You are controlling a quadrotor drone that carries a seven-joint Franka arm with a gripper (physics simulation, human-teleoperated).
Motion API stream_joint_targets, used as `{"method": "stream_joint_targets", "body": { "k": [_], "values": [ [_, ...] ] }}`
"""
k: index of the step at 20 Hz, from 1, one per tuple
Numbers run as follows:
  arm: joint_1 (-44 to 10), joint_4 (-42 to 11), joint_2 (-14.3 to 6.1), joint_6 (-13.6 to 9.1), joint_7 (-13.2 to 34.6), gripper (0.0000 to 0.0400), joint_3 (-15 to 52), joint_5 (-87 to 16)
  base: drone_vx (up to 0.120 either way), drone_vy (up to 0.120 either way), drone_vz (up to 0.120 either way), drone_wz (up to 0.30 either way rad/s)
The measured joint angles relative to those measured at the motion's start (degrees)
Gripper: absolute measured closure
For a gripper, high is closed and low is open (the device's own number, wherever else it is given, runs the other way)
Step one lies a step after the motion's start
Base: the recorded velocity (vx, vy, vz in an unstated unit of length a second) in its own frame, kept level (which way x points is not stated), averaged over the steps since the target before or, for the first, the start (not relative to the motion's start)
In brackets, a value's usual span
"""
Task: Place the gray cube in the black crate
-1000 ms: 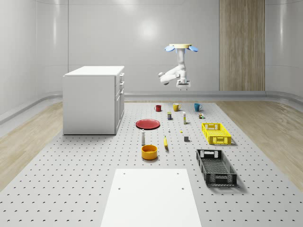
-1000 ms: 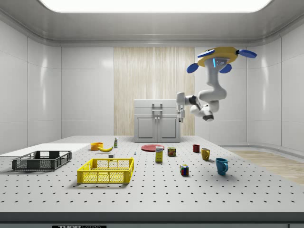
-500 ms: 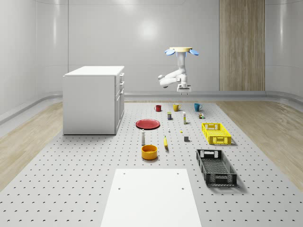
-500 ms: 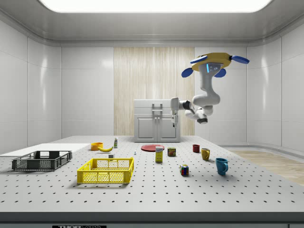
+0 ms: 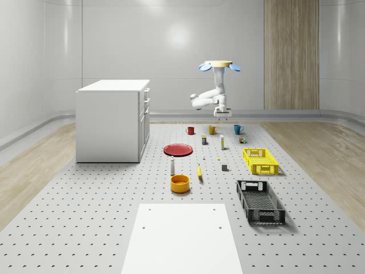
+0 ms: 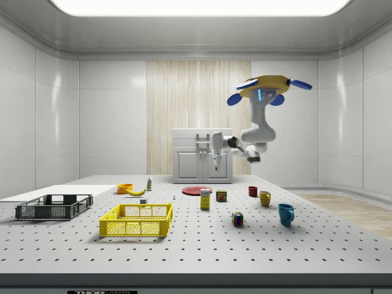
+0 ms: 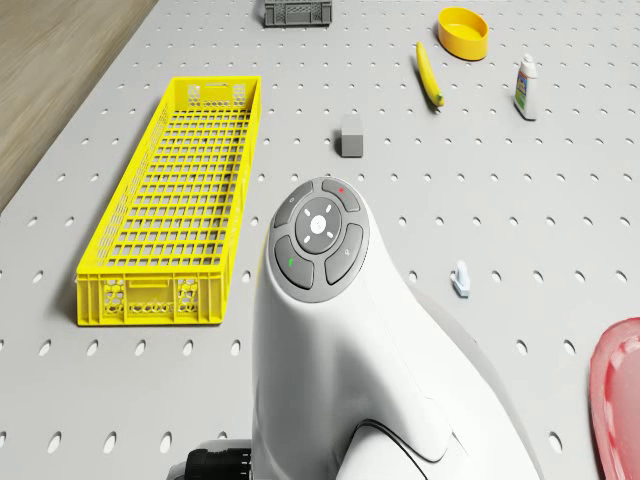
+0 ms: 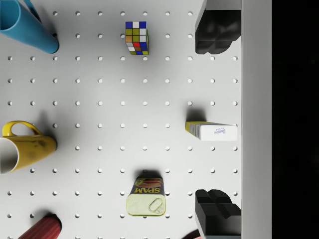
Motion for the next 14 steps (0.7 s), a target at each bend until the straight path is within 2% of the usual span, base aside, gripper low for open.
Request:
{"method": "stream_joint_targets", "body": {
  "k": [8,12,14],
  "values": [
    [-0.68,0.15,-2.12,1.95,0.64,0.0000,0.61,1.08,0.120,0.000,0.000,0.000],
    [-0.98,0.21,-3.13,2.88,0.92,0.0000,0.89,1.59,0.120,-0.120,0.000,0.000],
    [-1.12,0.24,-3.62,3.33,1.06,0.0000,1.01,1.83,0.120,0.000,0.000,0.000]
  ]
}}
